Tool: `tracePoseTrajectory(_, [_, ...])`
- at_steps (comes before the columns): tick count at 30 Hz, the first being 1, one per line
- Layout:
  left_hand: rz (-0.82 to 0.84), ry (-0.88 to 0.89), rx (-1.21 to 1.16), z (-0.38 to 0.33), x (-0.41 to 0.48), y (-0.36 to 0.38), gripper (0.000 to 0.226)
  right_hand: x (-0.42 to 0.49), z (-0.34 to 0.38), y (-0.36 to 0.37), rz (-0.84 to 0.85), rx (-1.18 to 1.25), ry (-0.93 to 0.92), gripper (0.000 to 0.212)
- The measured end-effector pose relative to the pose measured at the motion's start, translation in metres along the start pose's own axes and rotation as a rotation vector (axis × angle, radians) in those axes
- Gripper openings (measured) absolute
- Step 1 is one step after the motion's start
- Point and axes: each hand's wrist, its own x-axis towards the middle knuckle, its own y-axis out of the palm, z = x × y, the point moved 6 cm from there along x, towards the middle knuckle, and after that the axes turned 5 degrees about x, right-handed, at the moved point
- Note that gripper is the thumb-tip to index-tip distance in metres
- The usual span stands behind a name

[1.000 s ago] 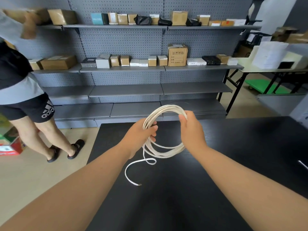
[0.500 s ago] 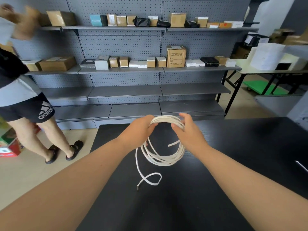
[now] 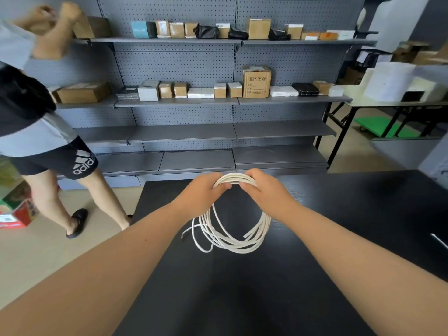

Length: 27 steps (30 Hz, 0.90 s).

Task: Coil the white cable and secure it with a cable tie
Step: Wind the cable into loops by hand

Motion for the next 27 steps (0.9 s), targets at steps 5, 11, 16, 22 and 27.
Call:
tracePoseTrajectory(5, [0.023,-0.012,0.012,0.006,-0.002,0.002,0.022,0.0,0.003,0.003,0.117,-0.03,0.008,0.029])
tracePoseTrajectory(11, [0.02,-0.103,-0.124,0.009,-0.005,0.003,0.022,0.0,0.007,-0.003,-0.07,-0.007,-0.027,0.029])
tracePoseTrajectory(16, [-0.02,-0.218,-0.409,0.019,-0.013,0.01,0.018,-0.005,-0.001,-0.018,-0.355,0.116,0.021,0.029])
tracePoseTrajectory(22, [-0.191,-0.243,-0.349,0.017,-0.015,0.011,0.004,-0.014,-0.013,-0.016,-0.549,0.345,0.141,0.03])
tracePoseTrajectory(27, [-0.214,-0.222,-0.064,0.014,-0.01,0.0,0.023,-0.013,-0.027,0.001,-0.38,0.479,0.247,0.026])
